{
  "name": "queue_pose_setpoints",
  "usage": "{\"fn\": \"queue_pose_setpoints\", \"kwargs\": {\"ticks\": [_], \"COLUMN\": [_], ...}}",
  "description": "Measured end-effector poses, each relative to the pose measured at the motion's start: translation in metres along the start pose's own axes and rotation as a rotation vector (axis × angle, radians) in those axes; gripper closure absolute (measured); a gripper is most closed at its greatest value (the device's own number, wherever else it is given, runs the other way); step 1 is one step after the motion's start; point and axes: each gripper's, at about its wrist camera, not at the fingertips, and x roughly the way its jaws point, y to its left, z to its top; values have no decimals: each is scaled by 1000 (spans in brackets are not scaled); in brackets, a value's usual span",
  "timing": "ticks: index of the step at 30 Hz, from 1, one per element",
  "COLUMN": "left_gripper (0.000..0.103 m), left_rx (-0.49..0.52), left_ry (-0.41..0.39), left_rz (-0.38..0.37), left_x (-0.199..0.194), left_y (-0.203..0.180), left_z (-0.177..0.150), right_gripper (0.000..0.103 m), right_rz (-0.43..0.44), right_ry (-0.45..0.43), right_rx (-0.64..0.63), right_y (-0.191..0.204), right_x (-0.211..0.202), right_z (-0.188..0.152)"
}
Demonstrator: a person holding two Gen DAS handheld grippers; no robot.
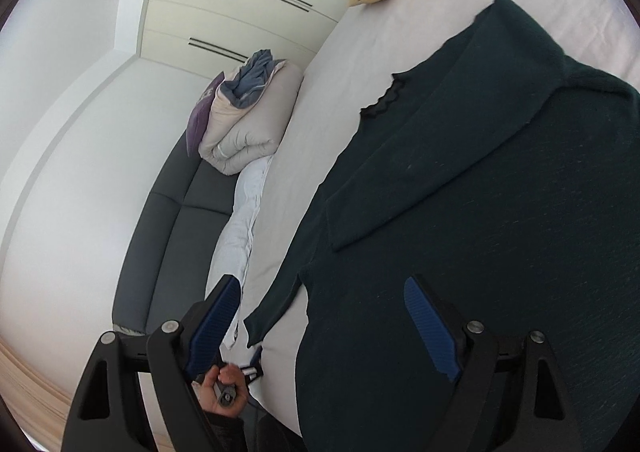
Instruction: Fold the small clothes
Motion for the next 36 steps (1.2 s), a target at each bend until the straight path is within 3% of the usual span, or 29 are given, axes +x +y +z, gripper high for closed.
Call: {"fn": "queue_pose_setpoints", "kwargs": {"ticks": [3,7,11,16,19,22,24,28,31,33,36], "left_gripper": [21,75,84,90,91,91,91,91,90,90,90], "left_rx": [-16,-73,-65,12,184,417,607,1016,1330,1476,1533], "left_ry": [-11,-6,-36,-97,-111,-75,-29,120,209,260,336], "left_rz": [-7,-7,12,36,58,57,64,73,148,229,306], "left_x": [24,46,50,40,29,40,53,94,133,161,184], "left_y": [-1,15,26,2,-40,-103,-147,-205,-198,-164,-119], "left_z": [-5,-1,1,-4,-25,-62,-103,-235,-345,-402,-434], "right_gripper": [16,17,17,19,20,20,20,20,20,20,20], "right_rz": [-1,-2,-5,-8,-16,-16,-18,-19,-36,-46,-85], "right_ry": [3,-5,-10,-19,-25,-38,-48,-67,-73,-63,-32], "right_rx": [-13,-8,-1,13,5,2,10,38,61,70,61], "right_y": [5,5,0,-12,-17,-24,-29,-45,-56,-62,-67], "right_x": [-1,1,0,-4,-10,-15,-19,-24,-26,-22,-10], "right_z": [-6,-9,-11,-12,-12,-10,-9,-3,4,12,27]}}
